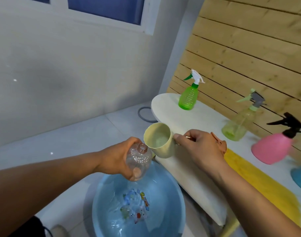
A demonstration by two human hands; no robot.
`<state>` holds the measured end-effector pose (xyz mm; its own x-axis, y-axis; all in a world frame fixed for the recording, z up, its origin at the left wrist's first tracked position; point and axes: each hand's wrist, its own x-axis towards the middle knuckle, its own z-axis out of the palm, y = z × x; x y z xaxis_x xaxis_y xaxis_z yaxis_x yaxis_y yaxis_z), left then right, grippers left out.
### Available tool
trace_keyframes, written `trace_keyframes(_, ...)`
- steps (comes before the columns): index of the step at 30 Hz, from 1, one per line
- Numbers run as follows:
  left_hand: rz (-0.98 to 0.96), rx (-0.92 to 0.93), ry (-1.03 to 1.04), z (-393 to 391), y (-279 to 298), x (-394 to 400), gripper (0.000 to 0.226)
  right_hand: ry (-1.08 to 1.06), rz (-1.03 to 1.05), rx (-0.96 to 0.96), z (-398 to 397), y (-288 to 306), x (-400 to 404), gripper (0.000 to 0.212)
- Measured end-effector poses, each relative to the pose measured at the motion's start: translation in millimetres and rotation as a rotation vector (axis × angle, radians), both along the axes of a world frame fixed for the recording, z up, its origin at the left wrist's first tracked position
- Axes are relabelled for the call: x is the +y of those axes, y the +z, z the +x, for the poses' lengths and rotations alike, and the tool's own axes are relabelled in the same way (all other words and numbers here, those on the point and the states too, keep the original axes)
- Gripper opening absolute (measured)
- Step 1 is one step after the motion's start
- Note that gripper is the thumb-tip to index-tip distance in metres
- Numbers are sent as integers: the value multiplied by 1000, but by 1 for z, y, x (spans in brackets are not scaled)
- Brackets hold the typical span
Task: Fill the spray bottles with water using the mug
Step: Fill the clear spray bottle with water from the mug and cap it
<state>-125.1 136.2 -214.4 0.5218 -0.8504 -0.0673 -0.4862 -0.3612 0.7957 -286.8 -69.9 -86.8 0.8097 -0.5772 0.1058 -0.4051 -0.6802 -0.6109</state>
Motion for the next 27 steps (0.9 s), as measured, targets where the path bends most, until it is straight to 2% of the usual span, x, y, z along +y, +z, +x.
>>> trace_keyframes(10, -7, 4, 5, -4, 5, -7, 102, 21, -290, -45, 0, 7, 10, 29)
trace_keyframes(19, -6, 0, 10, -5, 7, -10, 106, 27, -412, -98, -3, 7, 14, 29)
trace_keyframes(27, 8, -10, 2, -5, 9, -11, 108, 52, -437, -119, -2, 6, 15, 29)
